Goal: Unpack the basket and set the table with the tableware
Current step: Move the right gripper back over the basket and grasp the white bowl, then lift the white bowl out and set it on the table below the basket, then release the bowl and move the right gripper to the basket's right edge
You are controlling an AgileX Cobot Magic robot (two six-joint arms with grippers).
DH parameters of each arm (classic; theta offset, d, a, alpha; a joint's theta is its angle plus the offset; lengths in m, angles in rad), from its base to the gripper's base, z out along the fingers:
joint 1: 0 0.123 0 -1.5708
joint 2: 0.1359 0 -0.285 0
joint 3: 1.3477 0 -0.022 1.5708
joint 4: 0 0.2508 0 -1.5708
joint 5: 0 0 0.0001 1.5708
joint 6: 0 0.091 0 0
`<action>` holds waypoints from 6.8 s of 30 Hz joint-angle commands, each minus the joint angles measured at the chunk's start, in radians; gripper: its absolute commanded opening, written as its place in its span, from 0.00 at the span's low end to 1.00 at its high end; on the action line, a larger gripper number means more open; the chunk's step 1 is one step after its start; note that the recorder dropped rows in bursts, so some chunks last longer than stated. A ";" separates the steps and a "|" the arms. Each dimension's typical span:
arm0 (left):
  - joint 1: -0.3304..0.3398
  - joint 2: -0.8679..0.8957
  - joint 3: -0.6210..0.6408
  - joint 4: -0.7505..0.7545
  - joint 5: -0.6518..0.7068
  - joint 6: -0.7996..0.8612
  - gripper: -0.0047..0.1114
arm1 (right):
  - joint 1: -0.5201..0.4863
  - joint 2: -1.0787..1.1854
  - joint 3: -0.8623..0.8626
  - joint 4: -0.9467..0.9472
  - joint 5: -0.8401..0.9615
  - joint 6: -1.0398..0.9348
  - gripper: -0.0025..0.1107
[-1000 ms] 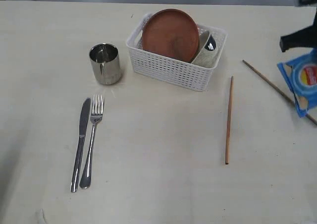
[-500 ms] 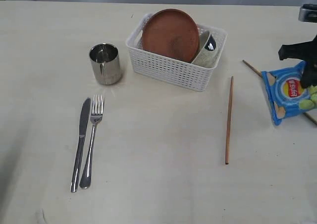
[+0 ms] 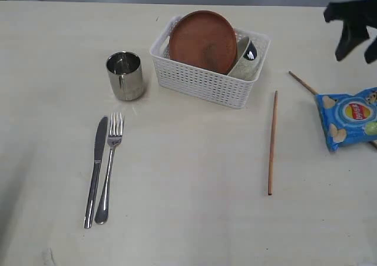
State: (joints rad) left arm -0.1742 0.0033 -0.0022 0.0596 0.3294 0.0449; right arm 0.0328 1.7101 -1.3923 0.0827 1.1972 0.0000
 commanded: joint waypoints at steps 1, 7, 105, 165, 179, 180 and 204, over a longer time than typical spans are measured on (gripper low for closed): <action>0.002 -0.003 0.002 -0.009 -0.007 0.000 0.04 | 0.117 -0.003 -0.110 0.038 0.012 0.092 0.45; 0.002 -0.003 0.002 -0.009 -0.007 0.000 0.04 | 0.296 0.093 -0.247 -0.065 0.024 0.294 0.45; 0.002 -0.003 0.002 -0.009 -0.007 0.000 0.04 | 0.434 -0.044 -0.170 0.193 0.024 0.195 0.02; 0.002 -0.003 0.002 -0.009 -0.007 0.000 0.04 | 0.620 0.143 0.179 0.220 -0.173 0.110 0.40; 0.002 -0.003 0.002 -0.009 -0.007 0.000 0.04 | 0.354 0.316 -0.258 0.102 -0.218 0.192 0.40; 0.002 -0.003 0.002 -0.009 -0.007 0.000 0.04 | 0.334 0.329 -0.258 0.102 -0.236 0.190 0.40; 0.002 -0.003 0.002 -0.009 -0.007 0.000 0.04 | -0.014 0.388 -0.258 0.097 -0.219 0.064 0.40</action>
State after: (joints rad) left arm -0.1742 0.0033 -0.0022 0.0596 0.3294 0.0449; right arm 0.0426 2.1015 -1.6464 0.1458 0.9704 0.1257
